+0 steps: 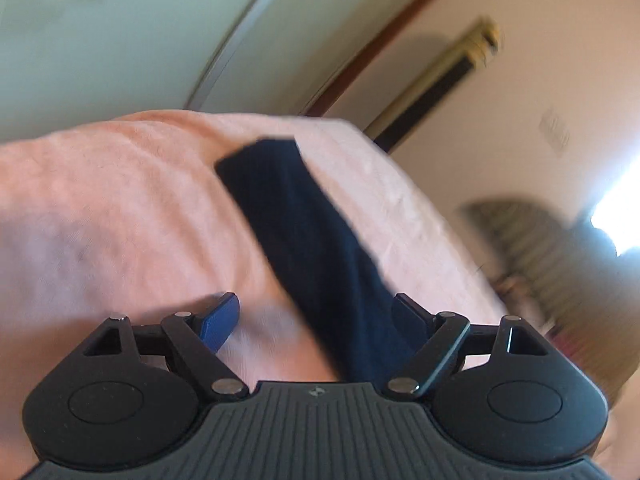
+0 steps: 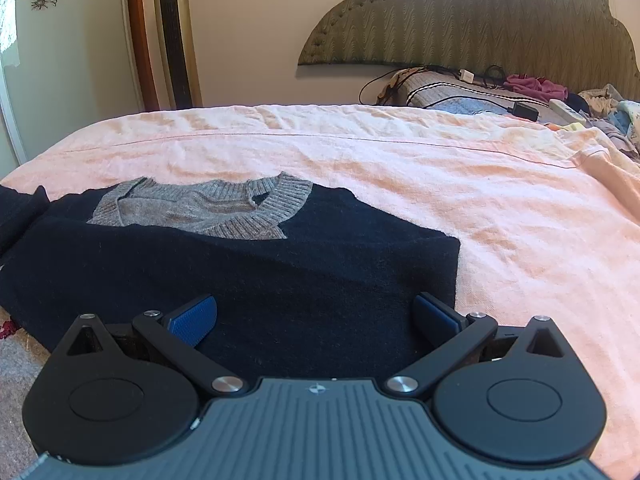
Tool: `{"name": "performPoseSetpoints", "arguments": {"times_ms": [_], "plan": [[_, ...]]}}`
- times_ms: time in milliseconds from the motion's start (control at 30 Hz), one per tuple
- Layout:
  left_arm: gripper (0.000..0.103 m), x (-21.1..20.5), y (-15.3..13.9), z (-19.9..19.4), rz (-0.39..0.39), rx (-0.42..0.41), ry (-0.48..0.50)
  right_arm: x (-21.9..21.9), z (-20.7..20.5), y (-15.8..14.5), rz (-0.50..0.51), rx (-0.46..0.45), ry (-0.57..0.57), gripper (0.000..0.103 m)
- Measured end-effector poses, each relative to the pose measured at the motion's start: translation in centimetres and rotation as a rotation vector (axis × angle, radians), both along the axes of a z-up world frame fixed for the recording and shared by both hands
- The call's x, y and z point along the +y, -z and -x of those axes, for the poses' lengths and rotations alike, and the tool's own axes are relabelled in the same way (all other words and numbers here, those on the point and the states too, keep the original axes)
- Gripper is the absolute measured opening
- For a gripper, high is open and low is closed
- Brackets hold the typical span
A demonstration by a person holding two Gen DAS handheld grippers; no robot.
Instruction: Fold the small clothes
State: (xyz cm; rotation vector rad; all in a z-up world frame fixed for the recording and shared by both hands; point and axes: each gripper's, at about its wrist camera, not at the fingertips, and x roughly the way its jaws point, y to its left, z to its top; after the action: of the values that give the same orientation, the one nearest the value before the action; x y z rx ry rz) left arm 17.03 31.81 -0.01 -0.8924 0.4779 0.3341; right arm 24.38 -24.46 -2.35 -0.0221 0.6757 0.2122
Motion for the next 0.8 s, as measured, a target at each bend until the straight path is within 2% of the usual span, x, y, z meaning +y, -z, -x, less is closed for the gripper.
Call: {"name": "performPoseSetpoints", "arguments": {"times_ms": [67,133,167,200,267,400,433,500,567,600,667,733,800], "plan": [[0.084,1.2,0.3,-0.6,0.059,-0.014,-0.034,0.0,0.0,0.0,-0.002,-0.001,0.001,0.103],[0.083,1.2,0.4,-1.4,0.046,-0.018,-0.06,0.0,0.0,0.0,-0.002,-0.001,0.001,0.103],[0.077,1.2,0.4,-1.8,0.017,-0.014,-0.066,-0.1,0.0,0.0,-0.002,-0.001,0.0,0.103],[0.048,0.8,0.3,-2.3,-0.021,0.0,-0.059,-0.1,0.0,0.0,-0.002,-0.001,0.0,0.103],[0.011,0.2,0.6,-3.9,-0.098,0.076,-0.011,-0.1,0.0,0.0,-0.001,-0.001,0.0,0.103],[0.005,-1.2,-0.2,-4.4,-0.215,0.099,-0.023,-0.1,0.0,0.0,-0.004,-0.001,0.001,0.103],[0.004,-2.1,-1.0,-4.2,-0.268,0.099,-0.041,-0.1,0.0,0.0,-0.004,-0.001,0.001,0.103],[0.004,-5.1,-3.2,-3.6,-0.4,0.048,-0.015,-0.1,0.0,0.0,-0.008,-0.002,0.001,0.103],[0.004,-9.9,-5.5,-3.2,-0.532,-0.04,0.072,-0.3,0.0,-0.1,-0.018,-0.003,0.003,0.103],[0.004,-13.5,-6.4,-2.9,-0.602,-0.087,0.164,-0.4,0.0,-0.1,-0.023,-0.003,0.004,0.103],[0.005,-21.0,-6.6,-2.5,-0.708,-0.132,0.441,-0.6,0.1,-0.1,-0.036,-0.004,0.004,0.103],[0.007,-27.2,-5.1,-2.3,-0.712,-0.081,0.696,-1.0,0.1,-0.2,-0.06,-0.006,0.004,0.103],[0.007,-30.2,-3.3,-1.7,-0.606,-0.032,0.873,-1.4,0.1,-0.2,-0.091,-0.009,0.005,0.103]]}}
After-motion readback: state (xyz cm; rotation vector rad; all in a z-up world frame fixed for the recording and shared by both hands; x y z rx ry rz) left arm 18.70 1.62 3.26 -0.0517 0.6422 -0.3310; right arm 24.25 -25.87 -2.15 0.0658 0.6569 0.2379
